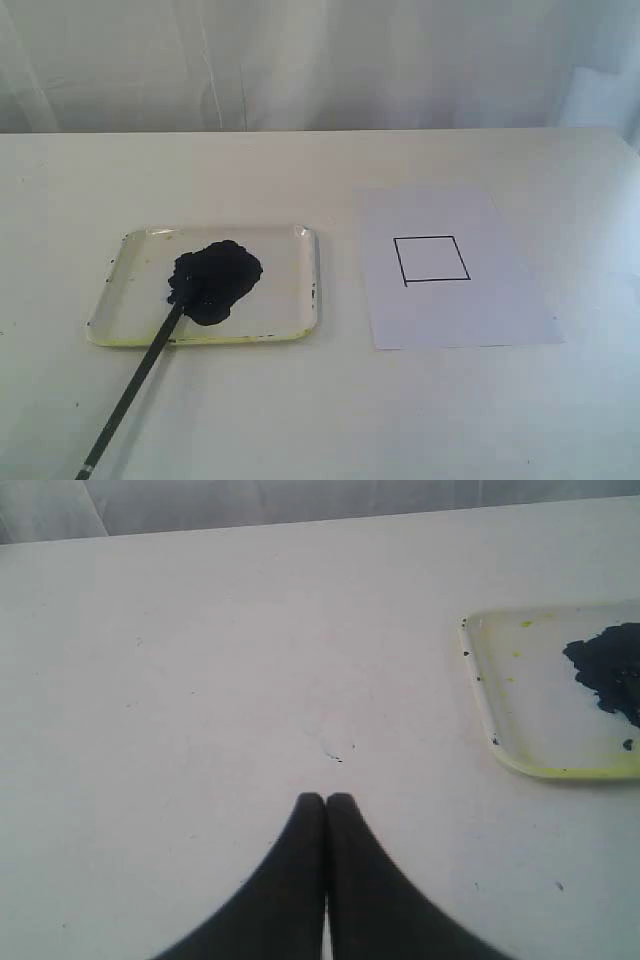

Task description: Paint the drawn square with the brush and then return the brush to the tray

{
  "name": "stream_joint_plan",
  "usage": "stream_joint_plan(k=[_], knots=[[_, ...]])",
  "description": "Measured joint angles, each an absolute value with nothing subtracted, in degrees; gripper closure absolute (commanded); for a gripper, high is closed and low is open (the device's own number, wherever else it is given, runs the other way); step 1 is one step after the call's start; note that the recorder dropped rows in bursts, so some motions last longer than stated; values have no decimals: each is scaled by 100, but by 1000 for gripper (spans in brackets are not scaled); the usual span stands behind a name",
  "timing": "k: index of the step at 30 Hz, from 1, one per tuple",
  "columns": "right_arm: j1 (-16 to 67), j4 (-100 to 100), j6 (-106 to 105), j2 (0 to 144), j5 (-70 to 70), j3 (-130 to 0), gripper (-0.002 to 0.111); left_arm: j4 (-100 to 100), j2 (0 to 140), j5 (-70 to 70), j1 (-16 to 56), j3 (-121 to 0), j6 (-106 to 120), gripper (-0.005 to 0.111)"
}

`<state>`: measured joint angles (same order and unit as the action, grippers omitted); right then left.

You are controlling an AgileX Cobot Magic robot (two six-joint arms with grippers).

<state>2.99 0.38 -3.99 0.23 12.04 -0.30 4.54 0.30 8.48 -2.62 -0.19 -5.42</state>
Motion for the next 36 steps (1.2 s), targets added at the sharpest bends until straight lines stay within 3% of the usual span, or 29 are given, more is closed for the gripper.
stream_joint_plan(k=[11,21,28,36], knots=[[299,0,-399,23,1104,-30,108,454,30,848,-262,-19,-542,107],[299,71,-163,23,-693,-30,108,407,20,-324,-262,-33,-2105,107],[299,196,562,23,540,-1355,108,384,24,1645,-262,-1876,-2681,107],[299,218,624,1056,2090,-2963,108,-83,1226,3985,-262,-3758,-1331,107]])
